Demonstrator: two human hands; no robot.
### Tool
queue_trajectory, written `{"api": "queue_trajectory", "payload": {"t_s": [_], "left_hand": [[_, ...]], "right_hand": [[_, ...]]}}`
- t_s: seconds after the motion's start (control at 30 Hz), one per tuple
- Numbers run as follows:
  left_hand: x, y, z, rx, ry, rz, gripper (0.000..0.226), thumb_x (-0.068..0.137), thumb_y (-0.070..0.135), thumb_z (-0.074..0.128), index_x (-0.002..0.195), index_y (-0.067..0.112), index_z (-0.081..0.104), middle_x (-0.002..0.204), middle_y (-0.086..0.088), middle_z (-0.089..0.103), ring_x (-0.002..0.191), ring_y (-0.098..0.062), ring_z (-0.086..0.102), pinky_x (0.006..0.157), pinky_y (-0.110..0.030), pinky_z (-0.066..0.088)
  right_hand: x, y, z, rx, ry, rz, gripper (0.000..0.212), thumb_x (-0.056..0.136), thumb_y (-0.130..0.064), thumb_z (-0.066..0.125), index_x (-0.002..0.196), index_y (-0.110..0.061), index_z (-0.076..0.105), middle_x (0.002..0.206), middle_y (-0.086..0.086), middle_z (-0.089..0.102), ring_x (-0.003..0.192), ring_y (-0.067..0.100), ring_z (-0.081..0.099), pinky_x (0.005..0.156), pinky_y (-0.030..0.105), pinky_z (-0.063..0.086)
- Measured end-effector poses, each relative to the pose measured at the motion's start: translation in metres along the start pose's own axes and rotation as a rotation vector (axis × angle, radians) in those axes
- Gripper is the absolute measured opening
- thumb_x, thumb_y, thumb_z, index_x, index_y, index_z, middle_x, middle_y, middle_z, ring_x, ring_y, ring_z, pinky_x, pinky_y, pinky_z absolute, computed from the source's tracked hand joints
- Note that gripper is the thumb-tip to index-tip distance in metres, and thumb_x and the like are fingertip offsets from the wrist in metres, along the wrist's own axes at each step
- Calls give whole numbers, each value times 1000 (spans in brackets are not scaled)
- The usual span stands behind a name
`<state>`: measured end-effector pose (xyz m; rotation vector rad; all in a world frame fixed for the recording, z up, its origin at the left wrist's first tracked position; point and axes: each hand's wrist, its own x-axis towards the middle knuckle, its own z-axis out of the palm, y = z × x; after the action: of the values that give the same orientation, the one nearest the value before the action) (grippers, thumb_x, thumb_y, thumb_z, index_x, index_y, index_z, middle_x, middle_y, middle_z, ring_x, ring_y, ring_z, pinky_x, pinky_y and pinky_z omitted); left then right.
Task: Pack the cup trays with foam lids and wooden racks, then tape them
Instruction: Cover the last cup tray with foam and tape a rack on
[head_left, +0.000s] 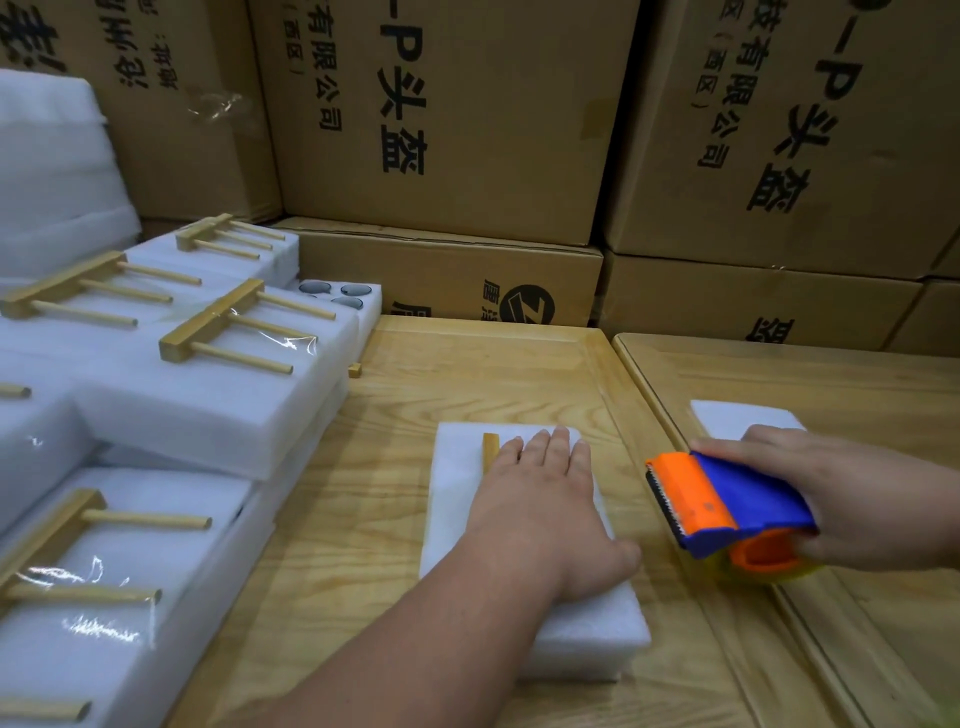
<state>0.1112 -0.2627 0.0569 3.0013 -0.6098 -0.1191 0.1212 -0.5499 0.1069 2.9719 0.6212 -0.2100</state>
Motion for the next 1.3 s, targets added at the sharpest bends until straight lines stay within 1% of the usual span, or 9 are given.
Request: {"api": "queue_trajectory", "payload": {"t_s": [0.1,0.2,0.33,0.5,0.67,0.87,0.97,1.1,1.3], "left_hand": [[-1,0,0,-4,-3,-2,99,92,73,33,162,17,-10,170,-5,-17,156,-20,-16,126,-45,-9],[0,-1,1,-8,-6,-4,99,92,73,32,162,16,-9,170,-5,-17,156,-20,-16,126,-45,-10],[2,-1,3,-13,-15,-5,100,92,73,31,162,15,-10,170,-7,-17,156,-22,-17,125,-47,-10],[3,0,3,-8,-14,1,97,92,74,31,163,20,-8,170,-9,-15,157,-24,-15,125,-49,-10],[2,1,3,-15,-12,17,90,92,74,28,162,32,-9,170,-11,-14,157,-27,-15,125,-50,-10],[1,1,1,1,-14,32,82,93,69,32,162,40,-1,170,-14,-12,157,-31,-14,124,-52,-10],[1,1,1,0,-7,34,82,93,69,33,162,38,2,170,-14,-11,157,-31,-13,124,-52,-10],[0,1,0,12,-19,35,82,94,70,32,162,37,2,170,-16,-12,156,-33,-13,124,-54,-9],[-1,0,0,-3,-31,45,85,91,74,33,162,38,4,169,-16,-12,156,-33,-14,123,-53,-11]], "right_hand": [[1,12,2,-34,-73,18,101,65,-58,57,150,-67,3,119,-40,36,107,-13,45,79,27,50],[-4,34,12,-86,-105,56,107,59,-56,60,152,-64,8,116,-41,37,96,-12,50,72,21,50],[-2,39,21,-143,-99,90,109,55,-65,60,153,-63,10,109,-41,38,85,-9,53,63,19,50],[10,8,5,-280,-92,11,97,64,-66,48,142,-75,-9,99,-31,39,87,1,50,70,28,49],[25,-35,-15,-365,-176,-46,94,75,-58,47,140,-71,-19,94,-23,35,87,6,42,67,27,32],[45,-88,-30,-447,-301,-62,89,81,-45,51,152,-58,-1,97,-12,40,90,15,47,75,32,42],[52,-108,-38,-453,-417,-5,92,77,-41,57,154,-54,9,100,-8,48,92,19,55,73,32,47],[49,-117,-48,-348,-526,106,92,72,-40,62,154,-53,21,109,-10,58,92,15,62,83,33,57],[32,-124,-39,-215,-523,254,86,63,-48,63,145,-49,40,100,-9,64,86,16,68,79,34,60]]}}
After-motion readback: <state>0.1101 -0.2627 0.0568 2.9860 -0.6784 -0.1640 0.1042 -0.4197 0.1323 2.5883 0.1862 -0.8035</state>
